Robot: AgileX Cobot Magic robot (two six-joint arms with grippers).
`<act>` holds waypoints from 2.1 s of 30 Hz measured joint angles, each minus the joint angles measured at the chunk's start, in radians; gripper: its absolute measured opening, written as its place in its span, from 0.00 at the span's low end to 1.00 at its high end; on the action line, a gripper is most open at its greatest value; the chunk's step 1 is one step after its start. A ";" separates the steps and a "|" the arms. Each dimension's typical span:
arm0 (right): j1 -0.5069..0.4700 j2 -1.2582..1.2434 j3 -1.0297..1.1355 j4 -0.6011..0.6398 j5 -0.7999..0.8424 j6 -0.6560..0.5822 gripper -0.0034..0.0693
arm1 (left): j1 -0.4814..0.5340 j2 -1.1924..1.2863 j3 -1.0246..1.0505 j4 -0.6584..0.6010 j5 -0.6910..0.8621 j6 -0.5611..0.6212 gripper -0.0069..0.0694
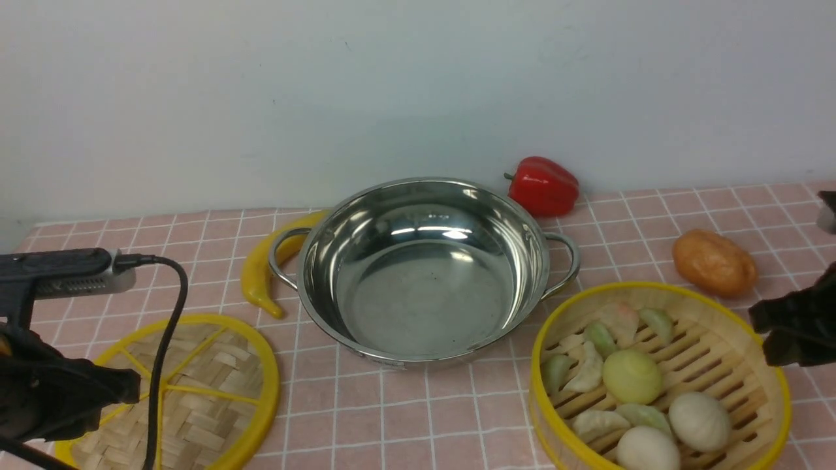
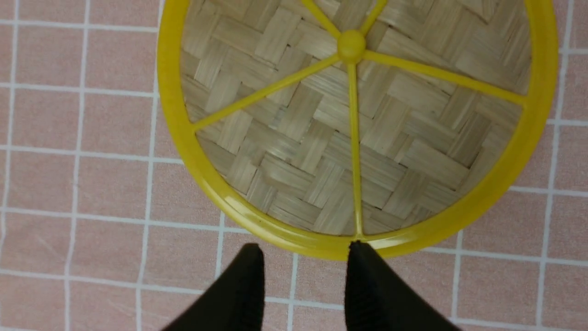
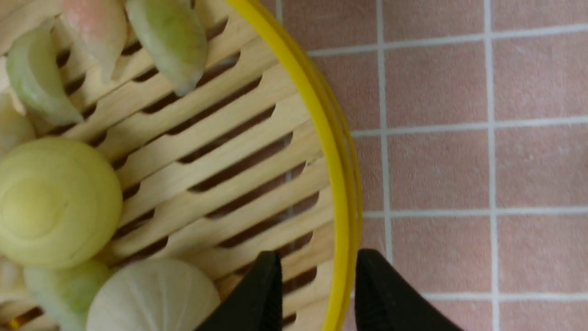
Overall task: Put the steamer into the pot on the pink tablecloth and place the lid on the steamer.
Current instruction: 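Reach for and grasp the rim of the bamboo steamer holding the buns with the right gripper, then place the bamboo steamer basket of food into the steel pot with the right gripper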
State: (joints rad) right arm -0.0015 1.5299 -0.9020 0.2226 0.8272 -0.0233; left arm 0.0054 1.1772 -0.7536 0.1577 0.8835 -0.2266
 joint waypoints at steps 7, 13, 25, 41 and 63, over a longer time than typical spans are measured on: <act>0.000 0.077 0.000 -0.004 -0.071 -0.007 0.38 | 0.000 0.000 0.000 0.000 0.000 0.000 0.41; 0.000 0.173 0.000 -0.007 -0.119 -0.009 0.36 | 0.000 0.000 0.000 -0.001 0.000 0.000 0.41; 0.002 0.134 -0.006 -0.145 0.084 0.012 0.12 | 0.000 0.000 0.000 -0.001 0.000 0.000 0.41; 0.066 -0.071 -0.304 -0.133 0.405 0.030 0.12 | 0.000 0.000 0.000 -0.001 -0.002 0.000 0.41; 0.473 0.790 -1.324 -0.162 0.414 0.208 0.12 | 0.000 0.000 0.000 -0.001 -0.003 0.000 0.41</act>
State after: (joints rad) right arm 0.4715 2.3198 -2.2259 0.0606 1.2409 0.1844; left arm 0.0054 1.1772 -0.7536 0.1564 0.8803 -0.2266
